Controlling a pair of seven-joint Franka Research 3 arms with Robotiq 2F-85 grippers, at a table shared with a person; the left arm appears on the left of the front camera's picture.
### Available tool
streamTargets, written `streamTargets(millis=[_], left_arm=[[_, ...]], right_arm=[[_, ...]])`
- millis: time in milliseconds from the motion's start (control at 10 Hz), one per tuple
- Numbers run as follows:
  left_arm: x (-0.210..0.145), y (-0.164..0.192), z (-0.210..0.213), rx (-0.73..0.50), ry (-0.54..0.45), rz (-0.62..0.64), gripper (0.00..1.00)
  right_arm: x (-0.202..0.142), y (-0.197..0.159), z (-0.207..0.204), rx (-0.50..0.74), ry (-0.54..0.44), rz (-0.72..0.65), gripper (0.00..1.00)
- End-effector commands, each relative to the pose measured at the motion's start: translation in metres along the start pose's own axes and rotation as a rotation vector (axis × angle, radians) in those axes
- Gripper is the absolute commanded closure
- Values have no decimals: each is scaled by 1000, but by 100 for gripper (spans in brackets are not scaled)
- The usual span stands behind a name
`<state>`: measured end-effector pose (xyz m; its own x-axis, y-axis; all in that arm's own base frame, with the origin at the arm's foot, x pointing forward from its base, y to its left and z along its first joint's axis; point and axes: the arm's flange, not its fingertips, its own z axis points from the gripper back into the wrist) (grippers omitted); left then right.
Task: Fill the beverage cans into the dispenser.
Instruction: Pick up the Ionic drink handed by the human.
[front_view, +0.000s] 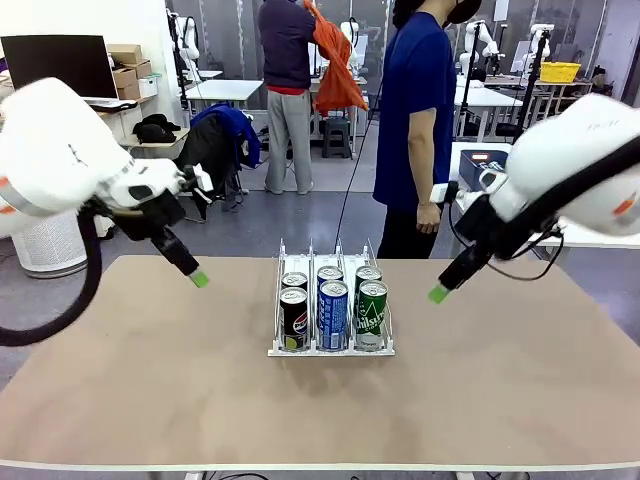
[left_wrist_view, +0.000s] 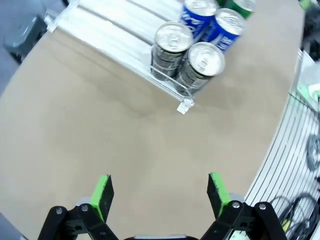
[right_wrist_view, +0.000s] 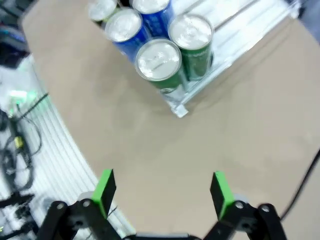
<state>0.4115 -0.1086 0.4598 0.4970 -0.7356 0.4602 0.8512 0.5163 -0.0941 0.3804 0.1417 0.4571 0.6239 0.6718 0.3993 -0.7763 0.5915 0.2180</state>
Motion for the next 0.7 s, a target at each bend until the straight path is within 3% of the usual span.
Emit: streamTargets(millis=[0,200,300,400,600], left_arm=[[1,3,23,-57,-11,-145,0],[6,10,55,18,-32,-157,0],[5,0,31,-23,-9,-131,0],[5,0,31,-23,-9,-131,0],[5,0,31,-23,-9,-131,0]], right_arm=[[10,-15,32,99,15,142,0],[19,-12,60,130,-33,245,0],[24,-17,70,201,-60,255,0],[16,-6,57,84,-8,194,0],[16,-6,57,84,-8,194,0]])
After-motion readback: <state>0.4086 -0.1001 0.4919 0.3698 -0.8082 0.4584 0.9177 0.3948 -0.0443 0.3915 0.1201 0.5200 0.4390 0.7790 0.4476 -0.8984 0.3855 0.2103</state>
